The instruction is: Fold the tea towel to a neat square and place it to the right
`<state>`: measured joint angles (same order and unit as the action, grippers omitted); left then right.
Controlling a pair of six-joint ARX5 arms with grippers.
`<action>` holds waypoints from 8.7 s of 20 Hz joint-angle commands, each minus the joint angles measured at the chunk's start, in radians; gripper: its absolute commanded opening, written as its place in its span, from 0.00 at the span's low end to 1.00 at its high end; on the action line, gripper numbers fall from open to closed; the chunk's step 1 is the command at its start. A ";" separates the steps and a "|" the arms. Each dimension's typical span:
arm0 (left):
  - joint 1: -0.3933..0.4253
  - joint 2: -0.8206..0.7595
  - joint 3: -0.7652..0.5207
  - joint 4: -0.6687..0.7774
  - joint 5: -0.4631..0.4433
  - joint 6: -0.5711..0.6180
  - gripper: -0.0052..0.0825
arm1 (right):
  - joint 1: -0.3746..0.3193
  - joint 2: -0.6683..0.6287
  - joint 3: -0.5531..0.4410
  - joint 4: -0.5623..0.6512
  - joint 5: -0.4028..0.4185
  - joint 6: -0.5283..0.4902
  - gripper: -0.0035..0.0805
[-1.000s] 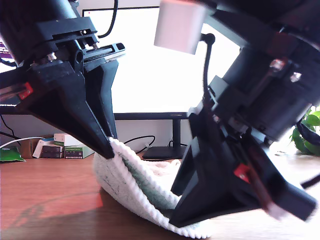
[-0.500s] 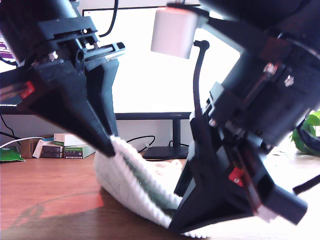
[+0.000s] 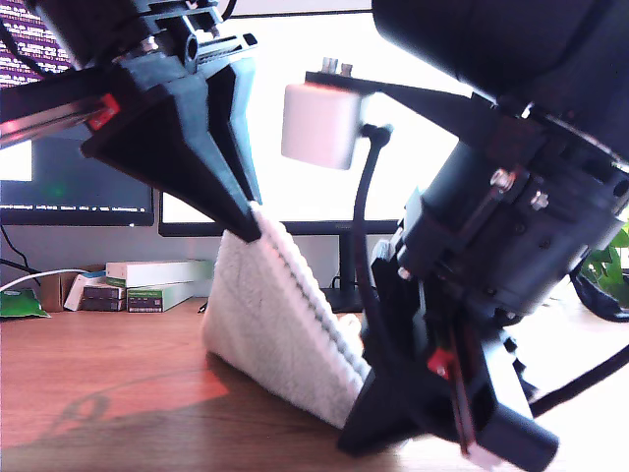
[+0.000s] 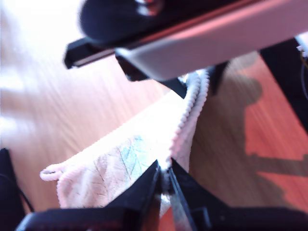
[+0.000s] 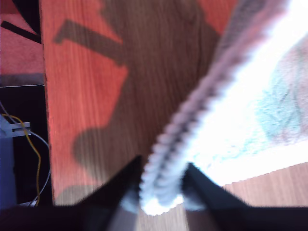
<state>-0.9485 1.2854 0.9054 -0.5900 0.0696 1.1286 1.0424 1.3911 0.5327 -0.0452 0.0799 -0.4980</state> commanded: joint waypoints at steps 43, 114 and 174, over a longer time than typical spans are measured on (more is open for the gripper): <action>0.195 0.012 -0.006 -0.192 0.157 -0.456 0.03 | -0.225 0.019 0.412 -0.636 -0.179 0.146 0.03; 0.475 -0.096 -0.344 0.497 0.244 -0.861 0.04 | -0.227 0.039 0.390 -0.165 -0.019 0.457 0.03; 0.443 -0.293 -0.452 0.689 0.371 -0.929 0.04 | -0.434 0.283 0.441 -0.168 -0.777 -0.001 0.03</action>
<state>-0.5003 0.9955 0.4671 0.1005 0.4377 0.2043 0.5949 1.6333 0.9684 -0.2050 -0.6823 -0.4828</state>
